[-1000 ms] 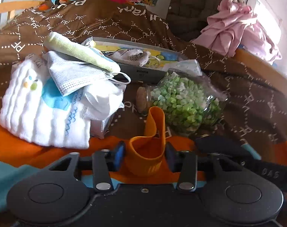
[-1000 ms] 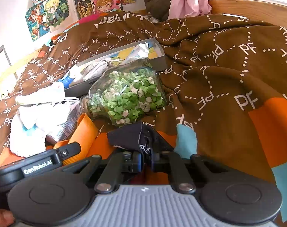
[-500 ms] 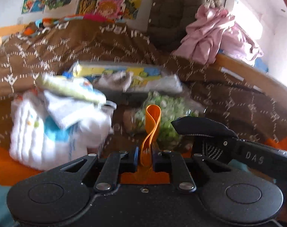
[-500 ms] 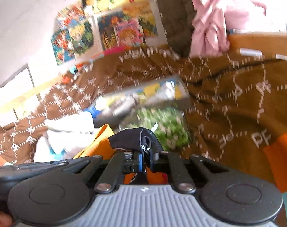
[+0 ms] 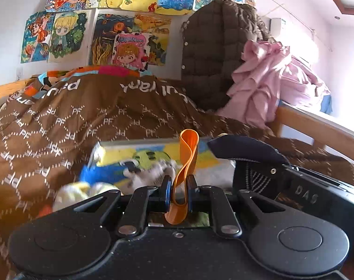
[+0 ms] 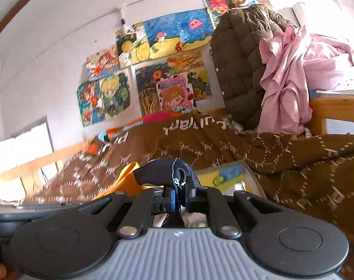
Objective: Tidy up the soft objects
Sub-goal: 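Carry the orange cup and black sock over the cartoon tray with both tools, then open both tools to drop the cup and sock into the tray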
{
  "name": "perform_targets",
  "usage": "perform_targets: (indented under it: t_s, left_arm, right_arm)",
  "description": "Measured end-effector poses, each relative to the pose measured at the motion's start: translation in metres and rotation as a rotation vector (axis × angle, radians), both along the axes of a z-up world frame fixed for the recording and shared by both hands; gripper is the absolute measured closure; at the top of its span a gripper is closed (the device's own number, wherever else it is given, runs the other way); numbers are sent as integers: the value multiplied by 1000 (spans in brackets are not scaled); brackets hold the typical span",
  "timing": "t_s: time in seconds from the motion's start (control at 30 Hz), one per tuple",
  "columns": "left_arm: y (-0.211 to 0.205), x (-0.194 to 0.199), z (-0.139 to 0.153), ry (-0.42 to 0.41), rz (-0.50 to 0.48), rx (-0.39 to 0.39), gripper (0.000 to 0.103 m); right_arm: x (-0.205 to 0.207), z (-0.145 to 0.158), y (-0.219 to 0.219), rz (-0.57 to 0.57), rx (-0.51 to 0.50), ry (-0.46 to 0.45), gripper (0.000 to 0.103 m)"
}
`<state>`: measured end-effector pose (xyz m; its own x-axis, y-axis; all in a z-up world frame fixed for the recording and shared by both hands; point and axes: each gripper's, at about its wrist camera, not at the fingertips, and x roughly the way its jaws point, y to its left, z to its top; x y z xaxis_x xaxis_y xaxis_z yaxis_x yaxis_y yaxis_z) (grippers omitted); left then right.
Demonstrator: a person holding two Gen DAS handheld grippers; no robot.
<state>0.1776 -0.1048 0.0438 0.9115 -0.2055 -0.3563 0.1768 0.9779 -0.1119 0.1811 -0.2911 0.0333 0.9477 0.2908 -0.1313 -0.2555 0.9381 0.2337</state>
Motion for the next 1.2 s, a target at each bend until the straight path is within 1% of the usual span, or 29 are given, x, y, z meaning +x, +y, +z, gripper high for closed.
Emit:
perform_targets:
  t_s: [0.13,0.23,0.3,0.37,0.47,0.53,0.63,0.67,0.9,1.0,1.13,1.2]
  left_arm:
    - [3,48,-1,12,15,-15,89]
    - [3,83,-8,33,26,-35,89]
    - [3,103,-13,47,33,-51,89]
    - [-1,120,-21,58,36,-62,89]
    - [-7,136,-35,68,36,-60,89]
    - [-9,143,-45,87,31,-81,88]
    - [-8,152,-60,146,22,-138,88]
    - [-8,153,-63,155,21,-145,88]
    - [-12,151,-69,148,27,-122,85]
    - [-13,150,-68,146,30,-114,83]
    - [-11,149,-66,149,31,-120,79]
    - [-10,148,-66,147,28,-125,77]
  right_arm:
    - [46,-6,-7,-11,64,18,95]
    - [74,-13,-10,-35,89,23,95]
    - [88,-21,-16,-46,140,36,95]
    - [103,-30,-23,-35,195,72,95]
    - [122,-40,-31,-49,227,129,95]
    - [128,-44,-35,-53,234,160,95]
    - [134,-47,-39,-56,238,182,95]
    - [135,-48,-41,-57,243,187,95]
    - [139,-56,-45,-66,236,230,94]
    - [139,-55,-41,-59,212,236,88]
    - [139,-54,-39,-51,201,251,85]
    - [139,-54,-39,-53,199,258,75]
